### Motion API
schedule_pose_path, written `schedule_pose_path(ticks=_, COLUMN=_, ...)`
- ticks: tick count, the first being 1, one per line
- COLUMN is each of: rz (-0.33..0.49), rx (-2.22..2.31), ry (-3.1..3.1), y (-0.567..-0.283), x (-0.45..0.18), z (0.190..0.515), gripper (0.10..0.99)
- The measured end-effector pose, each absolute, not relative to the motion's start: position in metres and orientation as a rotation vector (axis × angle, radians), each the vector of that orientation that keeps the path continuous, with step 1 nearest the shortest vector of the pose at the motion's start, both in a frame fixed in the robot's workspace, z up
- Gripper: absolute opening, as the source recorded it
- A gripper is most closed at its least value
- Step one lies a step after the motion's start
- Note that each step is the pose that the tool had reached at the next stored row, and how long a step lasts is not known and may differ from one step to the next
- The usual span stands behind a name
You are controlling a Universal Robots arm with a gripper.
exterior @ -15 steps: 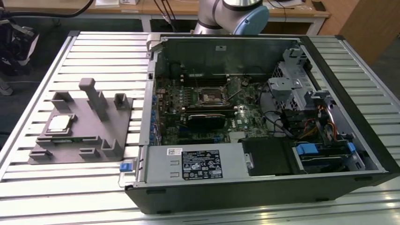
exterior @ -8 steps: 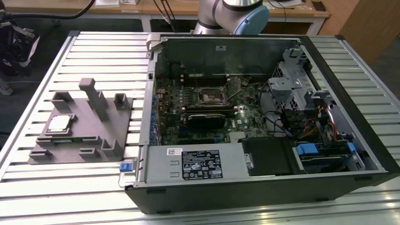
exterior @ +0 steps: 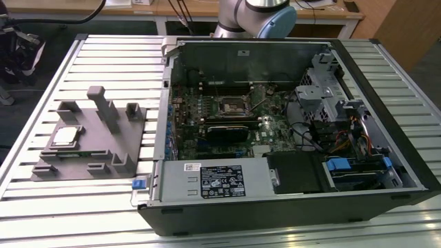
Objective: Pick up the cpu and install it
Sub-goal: 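Pick up the cpu and move it towards the insertion slot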
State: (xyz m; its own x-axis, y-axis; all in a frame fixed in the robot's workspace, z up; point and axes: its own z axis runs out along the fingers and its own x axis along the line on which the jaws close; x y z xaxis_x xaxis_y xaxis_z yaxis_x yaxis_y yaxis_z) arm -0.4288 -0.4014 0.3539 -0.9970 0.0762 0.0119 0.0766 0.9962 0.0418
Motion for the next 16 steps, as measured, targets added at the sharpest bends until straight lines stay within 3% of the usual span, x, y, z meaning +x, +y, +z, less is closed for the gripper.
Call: schedule_pose_path(ticks=16, rz=-0.067, rx=-0.12, ry=-3.128, y=-0.406, x=-0.429, z=0.341, gripper=0.106)
